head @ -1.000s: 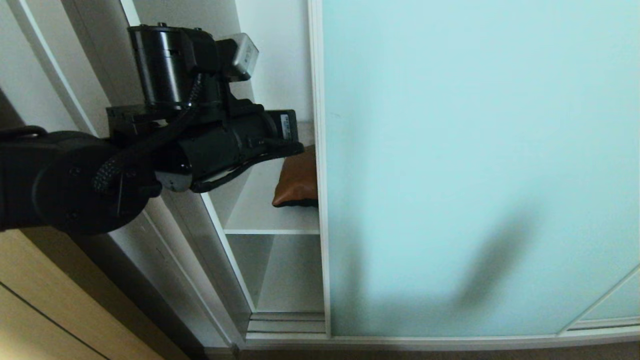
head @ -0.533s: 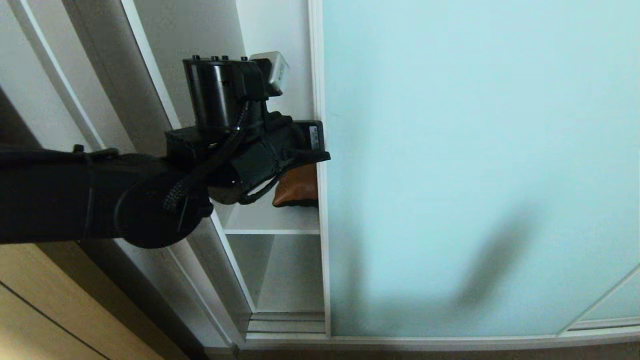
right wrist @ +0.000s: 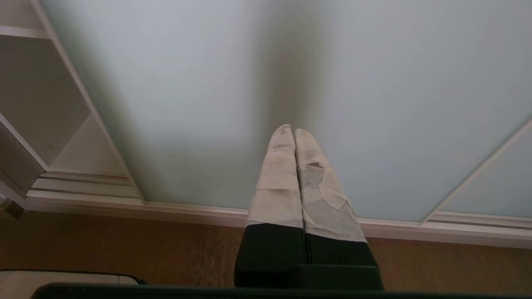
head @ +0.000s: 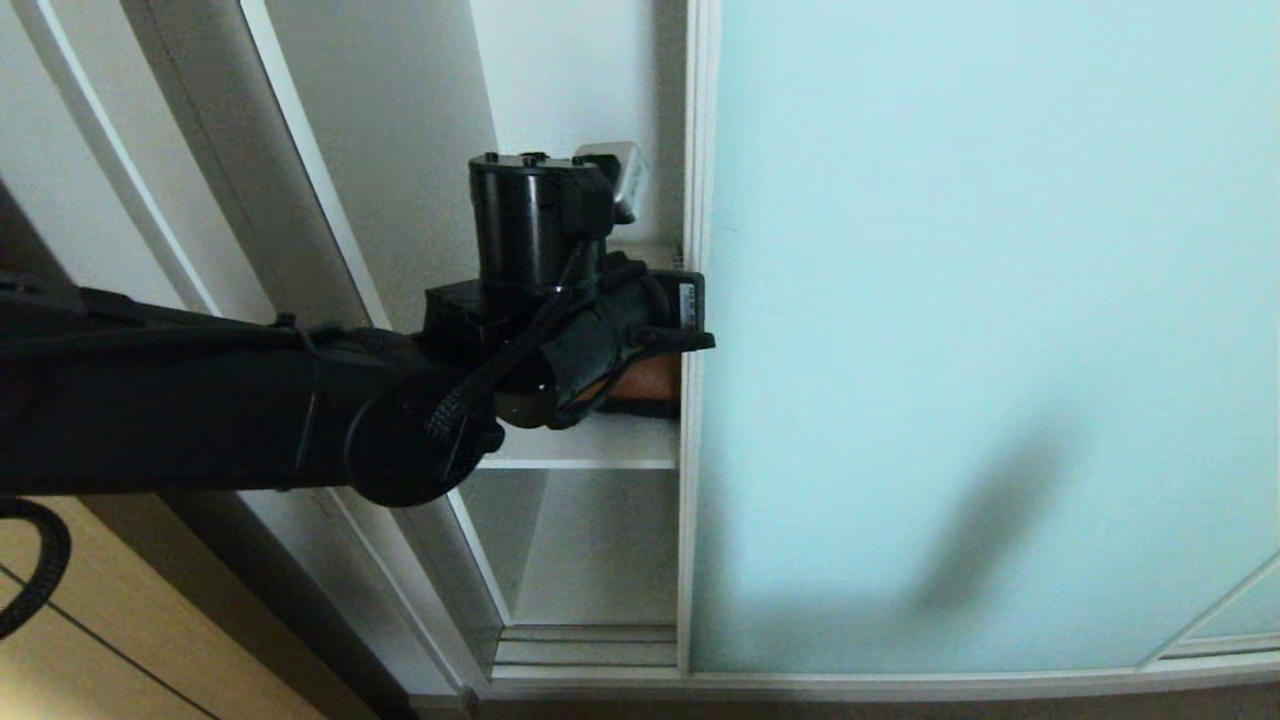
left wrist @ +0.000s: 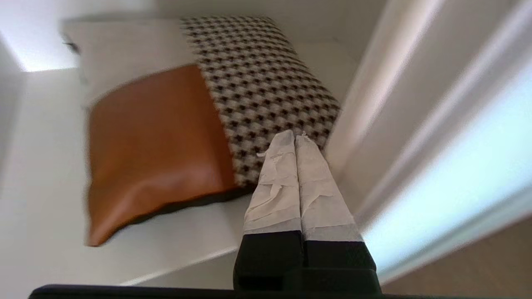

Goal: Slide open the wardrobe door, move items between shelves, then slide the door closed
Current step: Open the door

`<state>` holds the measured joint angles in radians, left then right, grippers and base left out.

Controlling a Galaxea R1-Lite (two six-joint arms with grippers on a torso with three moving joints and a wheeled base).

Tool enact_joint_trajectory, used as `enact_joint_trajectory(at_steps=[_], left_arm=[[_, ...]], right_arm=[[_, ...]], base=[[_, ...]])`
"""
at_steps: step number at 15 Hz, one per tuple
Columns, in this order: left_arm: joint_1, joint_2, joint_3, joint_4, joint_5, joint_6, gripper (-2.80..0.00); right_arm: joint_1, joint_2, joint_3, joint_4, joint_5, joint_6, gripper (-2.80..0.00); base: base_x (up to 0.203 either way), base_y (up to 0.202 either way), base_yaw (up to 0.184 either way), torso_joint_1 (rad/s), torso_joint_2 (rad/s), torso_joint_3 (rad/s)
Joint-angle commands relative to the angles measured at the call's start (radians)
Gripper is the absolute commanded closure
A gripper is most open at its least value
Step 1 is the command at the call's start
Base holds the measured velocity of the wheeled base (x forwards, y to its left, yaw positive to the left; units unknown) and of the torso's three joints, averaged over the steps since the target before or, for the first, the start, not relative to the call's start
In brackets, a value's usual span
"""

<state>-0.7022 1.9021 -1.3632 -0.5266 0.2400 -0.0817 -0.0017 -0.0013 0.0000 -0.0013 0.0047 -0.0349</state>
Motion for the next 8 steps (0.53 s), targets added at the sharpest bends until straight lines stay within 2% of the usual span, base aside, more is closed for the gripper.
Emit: enact_joint_trajectory(at_steps=[1, 6, 8], left_arm=[[-0.045, 0.005, 0.003, -0.004, 0.008, -0.001, 0.00], [-0.138, 0.055, -0.007, -0.020, 0.016, -0.002, 0.00], [-0.151, 0.064, -0.008, -0.023, 0.036, -0.003, 0.00]], right_arm=[[0.000, 0.000, 0.000, 0.000, 0.000, 0.000, 0.00], [0.000, 0.000, 0.000, 0.000, 0.000, 0.000, 0.00], [0.000, 0.000, 0.000, 0.000, 0.000, 0.000, 0.00]], base=[[0.000, 0.000, 0.000, 0.000, 0.00, 0.000], [0.000, 0.000, 0.000, 0.000, 0.00, 0.000], [0.000, 0.000, 0.000, 0.000, 0.00, 0.000]])
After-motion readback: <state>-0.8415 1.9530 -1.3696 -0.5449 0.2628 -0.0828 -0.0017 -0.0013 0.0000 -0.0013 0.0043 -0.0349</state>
